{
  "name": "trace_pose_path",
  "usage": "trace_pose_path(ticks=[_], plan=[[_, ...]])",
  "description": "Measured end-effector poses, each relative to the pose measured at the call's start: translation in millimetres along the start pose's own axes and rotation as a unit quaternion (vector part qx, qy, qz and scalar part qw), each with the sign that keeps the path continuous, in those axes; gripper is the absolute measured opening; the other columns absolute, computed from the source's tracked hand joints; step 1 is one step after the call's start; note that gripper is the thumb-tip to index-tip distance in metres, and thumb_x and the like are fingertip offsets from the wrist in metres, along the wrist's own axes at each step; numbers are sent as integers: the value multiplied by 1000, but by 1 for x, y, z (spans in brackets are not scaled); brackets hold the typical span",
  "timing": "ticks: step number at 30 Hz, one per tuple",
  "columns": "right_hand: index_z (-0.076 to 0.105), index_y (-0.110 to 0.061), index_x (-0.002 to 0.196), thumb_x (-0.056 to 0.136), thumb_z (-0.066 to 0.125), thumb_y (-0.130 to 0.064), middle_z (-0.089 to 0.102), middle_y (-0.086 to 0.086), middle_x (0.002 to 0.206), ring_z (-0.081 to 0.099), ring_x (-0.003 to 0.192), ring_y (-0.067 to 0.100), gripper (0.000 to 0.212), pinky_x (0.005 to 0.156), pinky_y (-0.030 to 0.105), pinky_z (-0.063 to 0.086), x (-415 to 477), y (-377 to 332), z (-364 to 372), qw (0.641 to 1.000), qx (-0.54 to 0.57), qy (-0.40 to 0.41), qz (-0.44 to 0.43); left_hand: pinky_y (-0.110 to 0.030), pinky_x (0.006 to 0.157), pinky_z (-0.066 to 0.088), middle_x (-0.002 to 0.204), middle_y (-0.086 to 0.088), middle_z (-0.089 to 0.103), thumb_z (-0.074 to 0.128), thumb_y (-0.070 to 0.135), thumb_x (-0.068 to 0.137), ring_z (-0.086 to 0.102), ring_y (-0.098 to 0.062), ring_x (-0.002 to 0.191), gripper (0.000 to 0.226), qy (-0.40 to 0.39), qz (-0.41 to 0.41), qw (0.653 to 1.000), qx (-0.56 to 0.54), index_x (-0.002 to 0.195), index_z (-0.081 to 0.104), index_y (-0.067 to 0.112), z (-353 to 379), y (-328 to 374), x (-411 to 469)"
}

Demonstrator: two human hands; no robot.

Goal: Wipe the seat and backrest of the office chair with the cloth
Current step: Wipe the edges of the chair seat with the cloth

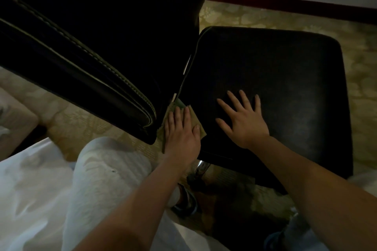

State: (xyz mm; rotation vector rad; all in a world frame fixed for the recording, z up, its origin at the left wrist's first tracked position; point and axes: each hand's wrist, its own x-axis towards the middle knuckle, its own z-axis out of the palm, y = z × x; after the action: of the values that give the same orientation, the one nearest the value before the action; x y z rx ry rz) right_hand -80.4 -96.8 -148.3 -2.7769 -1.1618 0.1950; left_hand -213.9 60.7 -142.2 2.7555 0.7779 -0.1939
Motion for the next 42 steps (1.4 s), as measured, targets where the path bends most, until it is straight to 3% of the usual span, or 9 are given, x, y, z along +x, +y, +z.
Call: trace_pose_path(ticks=[9,15,20,24,36,42], plan=[[13,-39,158,93,8,-71,8,1,168,-2,154,30,72,119,60,-9,0,-4,-1,1000,-6,-2,17,-44,127,-1,170,-10,-8,23,44,108,-7,-29,157,66,-20,4,1000,10,162,-6,18,-16,12,61],[9,-40,158,93,8,-72,4,-1,168,-5,154,28,72,120,59,-10,-2,-3,-1,1000,-11,-9,19,-41,126,-3,171,-6,-6,23,45,108,-8,-24,157,65,1,19,1000,-13,162,-3,21,-12,5,29],[4,-42,158,97,10,-71,0,-2,168,-9,154,27,68,118,58,-14,-1,2,0,1000,-9,-13,6,-41,125,-4,171,-6,-5,11,52,99,-8,-24,157,71,2,14,999,-30,162,-1,21,-5,-1,0],[3,-41,158,97,10,-71,-1,-2,168,-9,154,28,68,118,59,-14,-2,2,0,1000,-14,-11,-1,-43,126,-2,171,-6,-5,26,45,107,-8,-25,157,66,4,2,1000,-21,163,-2,22,-7,2,14],[11,-40,158,97,18,-70,6,2,168,-4,154,31,69,119,63,-9,3,-2,-3,1000,-7,-10,10,-42,126,-1,171,-4,-7,25,44,108,-9,-23,157,65,1,37,999,-13,162,-3,23,-13,-5,33],[8,-41,157,97,21,-71,0,3,168,-9,154,29,69,115,60,-15,32,8,-9,999,6,-31,-14,-42,126,-4,171,-5,-7,27,42,108,-11,-23,157,65,0,32,999,-26,162,-1,21,-5,-7,10]])
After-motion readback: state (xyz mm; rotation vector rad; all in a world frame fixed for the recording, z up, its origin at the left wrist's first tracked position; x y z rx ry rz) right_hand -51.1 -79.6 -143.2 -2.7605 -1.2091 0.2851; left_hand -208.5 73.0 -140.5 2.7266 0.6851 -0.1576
